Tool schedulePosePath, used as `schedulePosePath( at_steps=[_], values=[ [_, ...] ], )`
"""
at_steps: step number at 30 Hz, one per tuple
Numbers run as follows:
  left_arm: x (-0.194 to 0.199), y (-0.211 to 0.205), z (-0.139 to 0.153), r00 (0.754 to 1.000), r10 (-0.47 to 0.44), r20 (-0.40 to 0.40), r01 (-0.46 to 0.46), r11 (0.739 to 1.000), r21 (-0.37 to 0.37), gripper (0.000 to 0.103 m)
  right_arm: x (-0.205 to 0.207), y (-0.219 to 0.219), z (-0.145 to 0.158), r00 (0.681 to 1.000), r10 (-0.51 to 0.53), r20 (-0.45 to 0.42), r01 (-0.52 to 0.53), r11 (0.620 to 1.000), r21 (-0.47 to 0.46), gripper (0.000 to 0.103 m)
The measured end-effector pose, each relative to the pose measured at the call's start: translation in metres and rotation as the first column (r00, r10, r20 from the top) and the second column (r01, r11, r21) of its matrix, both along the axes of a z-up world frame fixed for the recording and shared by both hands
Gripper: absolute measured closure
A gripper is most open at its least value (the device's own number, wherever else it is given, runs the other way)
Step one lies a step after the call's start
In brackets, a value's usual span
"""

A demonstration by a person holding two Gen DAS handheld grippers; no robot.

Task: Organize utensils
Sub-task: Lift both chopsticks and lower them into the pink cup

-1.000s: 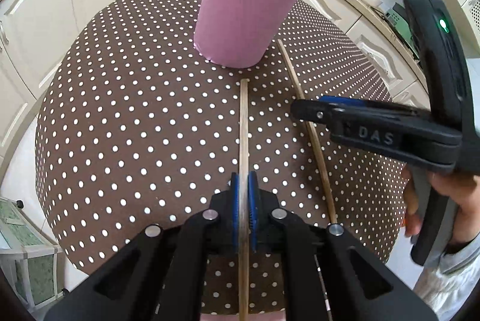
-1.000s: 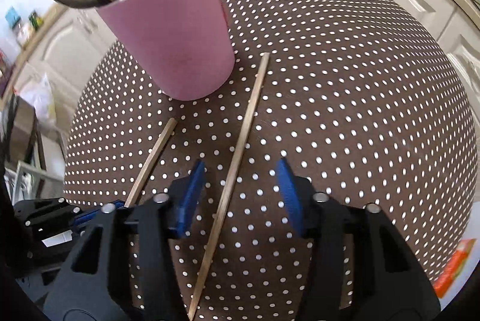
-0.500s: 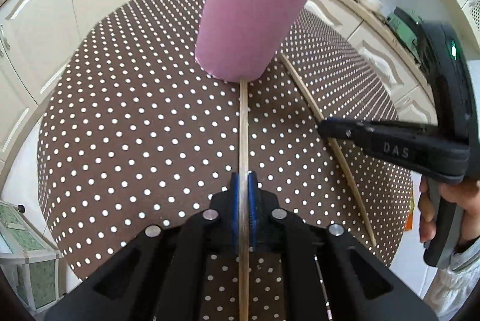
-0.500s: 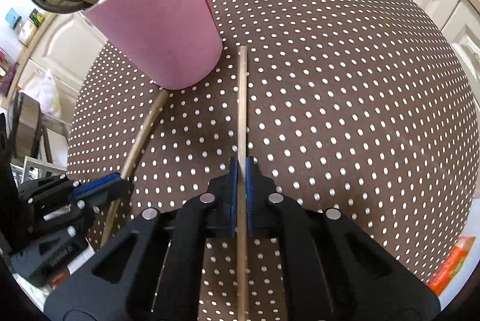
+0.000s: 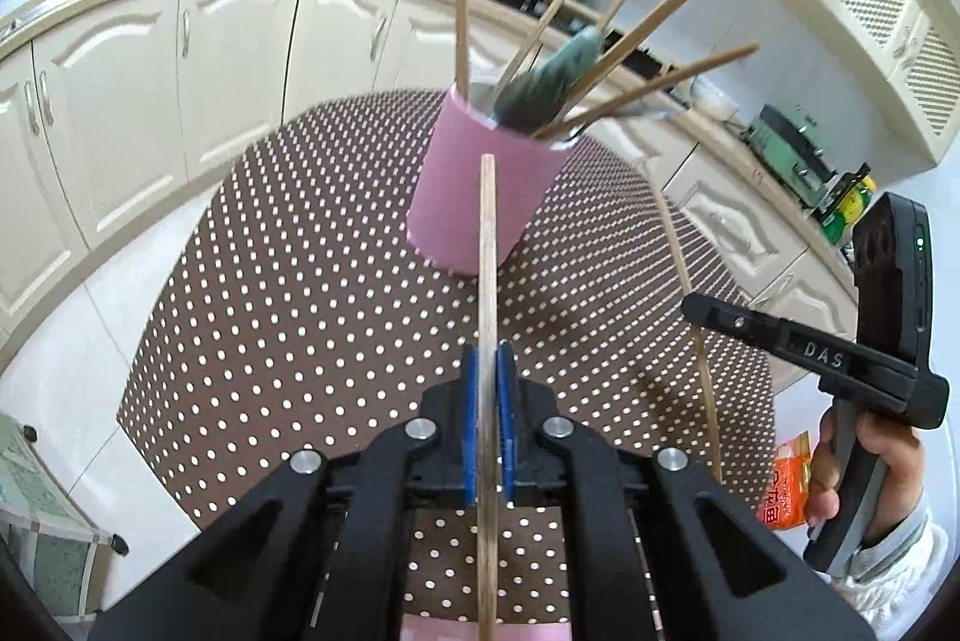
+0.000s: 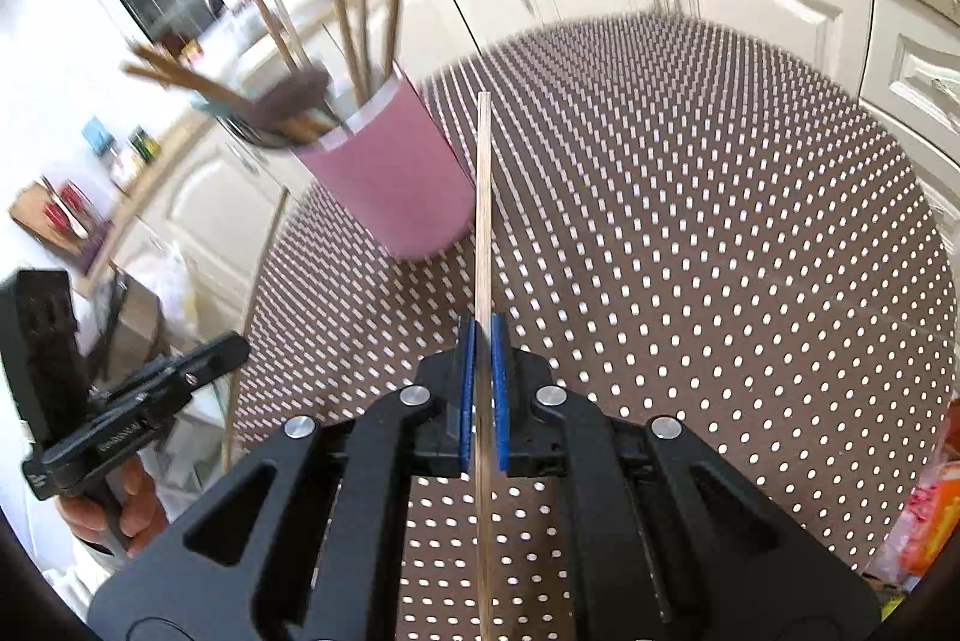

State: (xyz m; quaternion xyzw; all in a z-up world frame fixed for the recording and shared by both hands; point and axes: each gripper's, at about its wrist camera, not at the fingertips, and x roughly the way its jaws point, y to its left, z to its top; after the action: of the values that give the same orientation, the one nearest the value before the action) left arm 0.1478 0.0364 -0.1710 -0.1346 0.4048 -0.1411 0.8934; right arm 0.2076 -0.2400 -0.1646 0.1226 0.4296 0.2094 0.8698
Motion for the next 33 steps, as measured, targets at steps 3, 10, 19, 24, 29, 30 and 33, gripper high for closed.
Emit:
schedulePosePath(
  at_steps=[3, 10, 19, 24, 29, 30, 33],
  values=[
    [-0.013, 0.010, 0.018, 0.998, 0.006, 0.066, -0.006, 1.000, -0.005, 0.097, -0.015, -0.008, 0.016, 0.995, -0.019, 0.094, 0.017, 1.000, 0.021, 0.097],
    [-0.026, 0.019, 0.059, 0.972, 0.028, 0.232, -0.025, 1.000, -0.015, 0.097, -0.032, -0.018, 0.049, 0.965, -0.015, 0.262, -0.003, 0.998, 0.069, 0.097],
    [-0.009, 0.009, 0.091, 0.941, 0.052, 0.336, -0.047, 0.999, -0.025, 0.097, -0.022, 0.016, 0.063, 0.918, -0.040, 0.393, 0.006, 0.996, 0.089, 0.097],
    [0.009, 0.005, 0.102, 0.923, 0.070, 0.377, -0.058, 0.997, -0.043, 0.097, -0.010, 0.027, 0.069, 0.894, -0.063, 0.444, 0.008, 0.992, 0.125, 0.097],
    [0.030, 0.007, 0.116, 0.899, 0.087, 0.429, -0.059, 0.995, -0.078, 0.097, 0.003, 0.032, 0.080, 0.870, -0.091, 0.485, 0.012, 0.986, 0.164, 0.097],
    [0.036, 0.009, 0.118, 0.895, 0.095, 0.436, -0.060, 0.994, -0.093, 0.097, 0.007, 0.033, 0.082, 0.864, -0.097, 0.494, 0.016, 0.986, 0.166, 0.097],
    [0.047, 0.012, 0.121, 0.882, 0.109, 0.459, -0.054, 0.990, -0.131, 0.097, 0.015, 0.036, 0.085, 0.846, -0.109, 0.522, 0.018, 0.984, 0.176, 0.097]
  ],
)
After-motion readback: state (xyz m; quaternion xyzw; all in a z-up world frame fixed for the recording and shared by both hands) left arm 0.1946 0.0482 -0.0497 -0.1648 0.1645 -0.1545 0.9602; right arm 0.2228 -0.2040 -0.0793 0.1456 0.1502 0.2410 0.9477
